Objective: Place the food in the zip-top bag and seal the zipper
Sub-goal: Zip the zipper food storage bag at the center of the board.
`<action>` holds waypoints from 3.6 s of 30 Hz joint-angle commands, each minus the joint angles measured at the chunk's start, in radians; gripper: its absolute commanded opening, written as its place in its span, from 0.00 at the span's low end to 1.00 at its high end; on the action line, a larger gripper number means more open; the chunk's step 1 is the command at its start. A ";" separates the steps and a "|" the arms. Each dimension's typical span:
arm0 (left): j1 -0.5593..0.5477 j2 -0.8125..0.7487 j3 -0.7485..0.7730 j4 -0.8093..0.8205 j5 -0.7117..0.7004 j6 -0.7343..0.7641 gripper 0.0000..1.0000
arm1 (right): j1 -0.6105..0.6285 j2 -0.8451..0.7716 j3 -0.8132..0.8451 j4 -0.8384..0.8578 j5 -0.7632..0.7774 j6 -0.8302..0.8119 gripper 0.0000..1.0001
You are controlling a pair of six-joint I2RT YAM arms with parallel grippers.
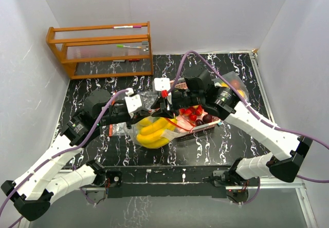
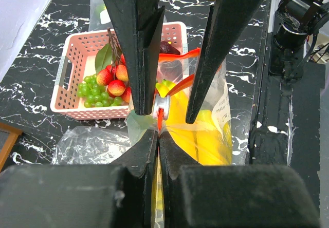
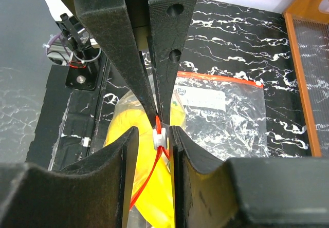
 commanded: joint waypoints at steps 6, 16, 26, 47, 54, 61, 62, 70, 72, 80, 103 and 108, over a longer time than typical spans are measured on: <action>0.001 -0.017 0.018 0.059 0.026 -0.001 0.00 | 0.001 -0.020 0.004 0.045 0.022 0.023 0.31; 0.001 -0.024 0.019 0.057 0.024 -0.001 0.00 | 0.001 0.002 0.006 0.032 0.088 0.047 0.15; 0.001 -0.049 -0.024 0.077 -0.009 -0.011 0.00 | 0.001 0.013 0.010 0.046 0.129 0.075 0.08; 0.001 0.031 0.001 0.013 0.152 0.018 0.97 | 0.001 0.008 0.025 0.040 0.091 0.079 0.08; 0.001 0.027 -0.015 0.063 0.164 0.011 0.86 | 0.001 0.007 0.023 0.039 0.092 0.078 0.08; 0.001 -0.017 -0.062 0.145 0.123 -0.029 0.44 | 0.000 0.009 0.022 0.040 0.093 0.076 0.08; 0.001 -0.017 -0.065 0.145 0.118 -0.032 0.34 | 0.001 0.010 0.023 0.039 0.095 0.076 0.08; 0.002 -0.020 -0.072 0.149 0.092 -0.046 0.00 | -0.003 0.007 0.023 0.042 0.101 0.078 0.08; 0.002 -0.018 -0.073 0.144 0.098 -0.042 0.00 | -0.004 0.004 0.023 0.045 0.100 0.079 0.08; 0.004 0.000 0.000 0.094 0.050 -0.022 0.00 | -0.010 -0.007 0.012 0.021 0.136 0.072 0.08; 0.004 -0.079 0.079 0.050 -0.156 0.038 0.00 | -0.064 -0.054 -0.116 0.020 0.213 0.102 0.08; 0.004 -0.088 0.106 0.031 -0.192 0.052 0.00 | -0.087 -0.073 -0.160 0.037 0.216 0.113 0.08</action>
